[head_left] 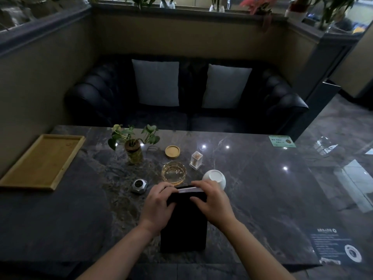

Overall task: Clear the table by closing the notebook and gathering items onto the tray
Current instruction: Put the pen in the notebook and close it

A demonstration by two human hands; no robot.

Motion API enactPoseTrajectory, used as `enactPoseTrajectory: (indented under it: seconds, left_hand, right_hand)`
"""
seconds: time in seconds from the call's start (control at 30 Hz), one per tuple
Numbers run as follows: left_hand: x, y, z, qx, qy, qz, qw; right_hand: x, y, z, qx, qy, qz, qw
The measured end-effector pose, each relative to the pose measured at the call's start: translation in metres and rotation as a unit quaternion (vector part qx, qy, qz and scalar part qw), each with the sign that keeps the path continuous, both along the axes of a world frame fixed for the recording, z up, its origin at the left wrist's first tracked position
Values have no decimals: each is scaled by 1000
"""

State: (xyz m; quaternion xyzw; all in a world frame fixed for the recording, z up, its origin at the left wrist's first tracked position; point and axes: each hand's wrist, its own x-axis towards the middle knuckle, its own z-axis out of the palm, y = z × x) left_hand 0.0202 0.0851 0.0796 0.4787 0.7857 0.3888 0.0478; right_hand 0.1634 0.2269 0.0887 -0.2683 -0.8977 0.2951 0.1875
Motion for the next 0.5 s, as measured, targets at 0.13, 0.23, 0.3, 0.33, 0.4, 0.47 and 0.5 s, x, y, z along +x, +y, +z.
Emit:
enactPoseTrajectory:
  seconds: [0.13,0.23,0.3,0.33,0.4,0.47,0.5]
  left_hand:
    - [-2,-1,-4,-10,-2,-3,1000]
    - [-3,-2,-6,-13,7,-8,1000]
    - [-4,-2,-7,-17,15,-7,1000]
    - [-4,-2,-7,-18,15,-3,1000]
    - [-3,-2,-7,-13,5,3,1000]
    - [-1,-1,-8,0,0,0,1000]
    - [0,1,-10,8,-2,-2,1000]
  right_hand:
    - [23,-6,-30,-160,52,-145,975]
    - [24,-14,-47,-394,48,-110,911]
    - [22,-18,-55,-431,76,-120,891]
    - [22,-19,-57,-421,87,-134,893]
    - [23,-21,-59,-402,103,-153,897]
    - [30,-20,-60,-386,117,-165,900]
    - [36,-17,-60,-378,124,-177,900]
